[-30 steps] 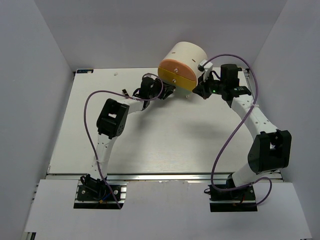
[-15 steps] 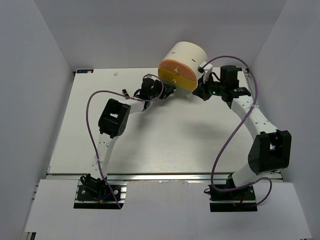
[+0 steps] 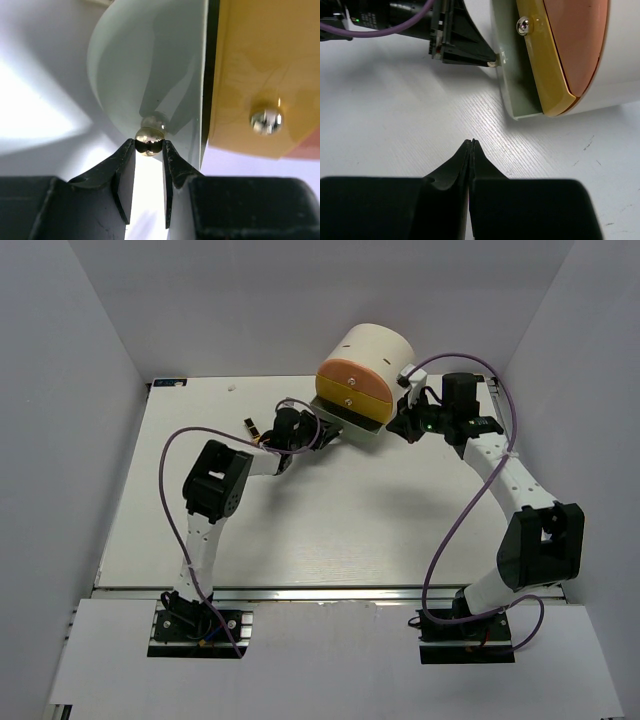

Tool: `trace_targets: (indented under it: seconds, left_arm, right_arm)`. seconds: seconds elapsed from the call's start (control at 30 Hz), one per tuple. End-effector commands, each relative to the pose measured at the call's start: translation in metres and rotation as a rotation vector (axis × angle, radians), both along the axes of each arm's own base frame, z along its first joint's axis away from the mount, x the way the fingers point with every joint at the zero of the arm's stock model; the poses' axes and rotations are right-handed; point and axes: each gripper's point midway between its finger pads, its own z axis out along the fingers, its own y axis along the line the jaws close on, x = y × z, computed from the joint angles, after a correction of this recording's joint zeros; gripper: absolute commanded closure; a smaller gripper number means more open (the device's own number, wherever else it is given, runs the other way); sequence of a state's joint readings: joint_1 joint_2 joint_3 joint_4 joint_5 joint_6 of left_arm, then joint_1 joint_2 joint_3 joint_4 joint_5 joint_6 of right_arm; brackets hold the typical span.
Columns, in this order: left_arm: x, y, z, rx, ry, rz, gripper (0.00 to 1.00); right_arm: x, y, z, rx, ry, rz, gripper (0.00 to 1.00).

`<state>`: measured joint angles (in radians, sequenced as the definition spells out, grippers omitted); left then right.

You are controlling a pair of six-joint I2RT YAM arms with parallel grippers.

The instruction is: Organize the makeup

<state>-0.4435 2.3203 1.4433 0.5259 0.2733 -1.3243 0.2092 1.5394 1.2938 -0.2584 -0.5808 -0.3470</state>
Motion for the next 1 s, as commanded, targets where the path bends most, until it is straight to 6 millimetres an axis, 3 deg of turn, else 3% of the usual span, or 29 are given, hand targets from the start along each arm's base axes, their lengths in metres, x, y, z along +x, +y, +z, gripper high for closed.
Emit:
trace_targets:
  seconds: [0.0,0.03,0.07,0.27,0.33,0.4,0.43,0.53,0.7,0.83,0.97]
  left_arm:
    - [-0.015,0.009,0.029,0.043,-0.054,-0.007,0.82]
    - [-0.022,0.013,0.022,0.054,-0.039,-0.004,0.82]
    - [-0.025,0.014,0.032,0.051,-0.06,-0.004,0.82]
    - [-0.043,0.028,0.025,0.108,-0.036,0.003,0.77]
    - [-0.042,0.028,0.027,0.118,-0.036,0.002,0.53]
    - [-0.037,0.027,0.032,0.135,-0.043,0.004,0.4]
    - [-0.035,0.028,0.037,0.143,-0.051,0.005,0.34]
    - [-0.031,0.032,0.052,0.192,-0.075,0.02,0.3]
    - [-0.039,0.052,0.061,0.338,-0.086,0.036,0.3]
    - [-0.05,0.077,0.064,0.468,-0.076,0.064,0.29]
    - [-0.066,0.118,0.053,0.657,-0.021,0.091,0.3]
  right_arm:
    - [-0.004,0.001,0.019,0.029,-0.05,0.01,1.0]
    - [-0.004,0.0,0.02,0.029,-0.05,0.01,1.0]
    - [-0.004,0.0,0.02,0.029,-0.05,0.01,1.0]
    - [-0.007,0.0,0.018,0.029,-0.048,0.013,1.0]
    - [-0.009,0.001,0.018,0.032,-0.042,0.021,0.88]
    - [-0.011,0.002,0.019,0.033,-0.043,0.031,0.73]
    - [-0.011,0.002,0.021,0.034,-0.047,0.032,0.61]
    - [-0.013,0.001,0.019,0.024,-0.048,0.038,0.51]
    - [-0.018,-0.001,0.016,0.014,-0.047,0.04,0.47]
    - [-0.021,-0.002,0.013,0.01,-0.047,0.042,0.45]
    - [-0.022,-0.002,0.008,0.008,-0.038,0.041,0.45]
